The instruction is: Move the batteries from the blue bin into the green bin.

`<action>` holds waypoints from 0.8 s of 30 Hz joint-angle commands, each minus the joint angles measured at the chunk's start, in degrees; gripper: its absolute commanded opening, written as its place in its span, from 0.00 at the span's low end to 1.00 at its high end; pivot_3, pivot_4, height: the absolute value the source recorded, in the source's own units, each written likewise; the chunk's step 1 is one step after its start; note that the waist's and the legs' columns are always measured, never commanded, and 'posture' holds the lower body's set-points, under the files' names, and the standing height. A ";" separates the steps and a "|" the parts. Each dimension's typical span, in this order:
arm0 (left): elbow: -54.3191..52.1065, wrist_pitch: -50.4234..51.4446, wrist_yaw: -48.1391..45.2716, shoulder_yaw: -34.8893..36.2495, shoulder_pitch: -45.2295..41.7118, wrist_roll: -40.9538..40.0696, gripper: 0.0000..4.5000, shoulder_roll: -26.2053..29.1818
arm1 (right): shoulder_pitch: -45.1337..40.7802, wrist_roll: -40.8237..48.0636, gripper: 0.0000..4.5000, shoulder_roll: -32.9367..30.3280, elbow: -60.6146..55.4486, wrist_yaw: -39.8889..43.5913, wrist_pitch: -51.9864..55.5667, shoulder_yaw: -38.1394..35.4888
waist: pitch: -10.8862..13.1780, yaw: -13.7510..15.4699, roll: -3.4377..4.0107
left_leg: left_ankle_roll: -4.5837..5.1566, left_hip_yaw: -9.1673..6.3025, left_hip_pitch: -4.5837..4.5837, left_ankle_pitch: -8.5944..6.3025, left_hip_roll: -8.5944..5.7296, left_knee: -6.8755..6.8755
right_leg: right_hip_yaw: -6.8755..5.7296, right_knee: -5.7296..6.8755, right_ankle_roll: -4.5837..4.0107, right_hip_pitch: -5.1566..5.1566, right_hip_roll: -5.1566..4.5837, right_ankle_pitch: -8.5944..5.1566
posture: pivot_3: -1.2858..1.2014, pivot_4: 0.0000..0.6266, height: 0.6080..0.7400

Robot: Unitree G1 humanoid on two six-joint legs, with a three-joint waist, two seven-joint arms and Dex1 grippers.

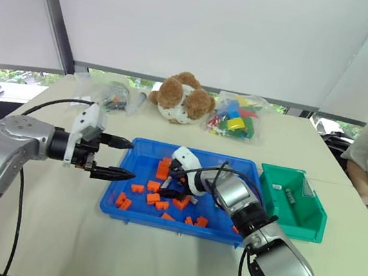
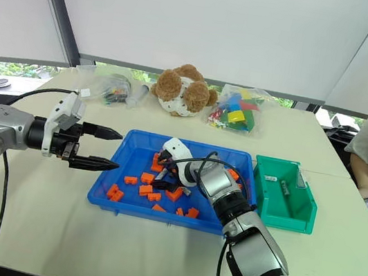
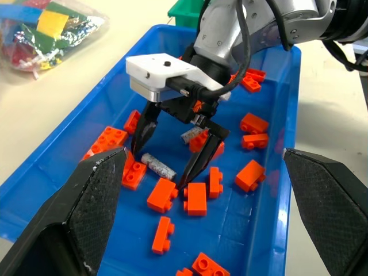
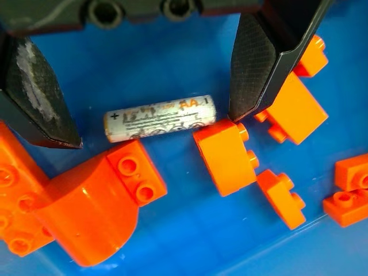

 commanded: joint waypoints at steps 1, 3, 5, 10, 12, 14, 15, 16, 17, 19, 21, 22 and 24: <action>-1.76 0.03 0.42 1.84 -0.15 -0.70 1.00 0.74 | -0.55 -1.26 0.97 0.31 0.13 0.19 0.11 -0.83 | 0.00 -0.03 0.00 | 0.00 0.00 0.00 0.00 0.00 0.00 | 0.00 0.00 0.00 0.00 0.00 0.00 | 0.52 0.24 0.90; -1.89 0.05 0.62 1.82 -0.11 -0.74 1.00 0.62 | -0.46 -1.54 0.85 0.34 0.12 0.21 0.18 -0.95 | 0.00 -0.02 0.00 | 0.00 0.00 0.00 0.00 0.00 0.00 | 0.00 0.00 0.00 0.00 0.00 0.00 | 0.52 0.24 0.90; -1.94 0.04 0.73 1.79 -0.11 -0.76 1.00 0.54 | -0.39 -1.77 0.68 0.37 0.04 0.27 0.28 -1.04 | 0.00 -0.02 0.00 | 0.00 0.00 0.00 0.00 0.00 0.00 | 0.00 0.00 0.00 0.00 0.00 0.00 | 0.52 0.24 0.90; -1.71 -0.16 0.92 1.42 -0.39 -0.68 1.00 0.08 | 0.10 -2.11 0.48 -0.41 -2.88 0.82 1.98 -1.57 | 0.00 -0.01 0.00 | 0.00 0.00 0.00 0.00 0.00 0.00 | 0.00 0.00 0.00 0.00 0.00 0.00 | 0.52 0.24 0.90; -1.65 -0.25 0.98 1.19 -0.50 -0.73 1.00 -0.21 | 0.26 -1.66 0.48 -2.23 -7.55 0.35 4.60 -3.56 | 0.00 0.05 0.00 | 0.00 0.00 0.00 0.00 0.00 0.00 | 0.00 0.00 0.00 0.00 0.00 0.00 | 0.52 0.24 0.90; -1.63 -0.31 1.02 0.98 -0.57 -0.73 1.00 -0.50 | 0.89 -0.57 0.48 -5.06 -14.67 -0.17 8.49 -6.62 | 0.00 0.23 0.00 | 0.00 0.00 -0.01 0.00 0.00 0.00 | 0.00 0.00 0.00 0.00 -0.02 0.00 | 0.52 0.24 0.90; -1.64 -0.36 1.02 0.91 -0.57 -0.71 1.00 -0.65 | 1.41 -0.12 0.48 -6.80 -18.78 -0.49 10.72 -8.31 | 0.01 0.38 0.01 | 0.00 0.00 -0.03 0.00 0.00 0.00 | 0.00 -0.01 0.00 -0.01 -0.02 0.00 | 0.52 0.24 0.90; -1.59 -0.37 1.01 0.84 -0.62 -0.73 1.00 -0.89 | 2.04 0.63 0.48 -9.07 -23.72 -0.72 13.62 -10.84 | 0.00 0.43 0.01 | 0.00 0.00 -0.07 0.00 -0.01 0.01 | 0.00 -0.02 0.00 -0.04 -0.04 0.00 | 0.52 0.24 0.90; -1.52 -0.43 0.95 0.71 -0.70 -0.70 1.00 -1.11 | 2.57 1.41 0.48 -11.45 -28.14 -1.14 16.58 -13.68 | 0.01 0.52 0.01 | 0.00 0.00 -0.08 0.00 -0.01 0.02 | -0.01 -0.02 0.00 -0.04 -0.04 0.00 | 0.52 0.24 0.90; -1.26 -0.62 0.75 0.42 -0.82 -0.59 1.00 -1.50 | 3.46 2.78 0.48 -16.43 -34.40 -2.19 22.22 -19.72 | 0.00 0.56 0.01 | 0.00 0.00 -0.11 0.00 -0.01 0.02 | -0.01 -0.02 0.00 -0.07 -0.05 0.00 | 0.52 0.24 0.90; -0.93 -0.92 0.52 0.12 -0.94 -0.41 1.00 -1.90 | 5.02 2.90 0.48 -21.69 -37.31 -2.91 24.93 -23.55 | -0.01 0.50 -0.02 | 0.00 0.00 -0.12 0.00 -0.01 0.01 | -0.01 -0.02 0.00 -0.08 -0.04 0.00 | 0.52 0.24 0.90; -0.58 -1.18 0.36 -0.13 -1.10 -0.22 1.00 -2.22 | 6.64 2.14 0.48 -25.71 -37.63 -3.17 24.97 -25.44 | -0.01 0.50 -0.02 | 0.00 0.00 -0.11 -0.01 -0.01 0.00 | -0.01 -0.04 0.00 -0.07 -0.05 0.00 | 0.52 0.24 0.90; -0.04 -1.56 0.10 -0.47 -1.39 0.09 1.00 -2.68 | 9.11 1.86 0.48 -31.00 -37.59 -3.78 25.04 -28.21 | -0.02 0.53 -0.03 | 0.04 -0.01 -0.11 -0.03 -0.02 -0.01 | -0.01 -0.07 -0.01 -0.05 -0.05 -0.01 | 0.52 0.24 0.90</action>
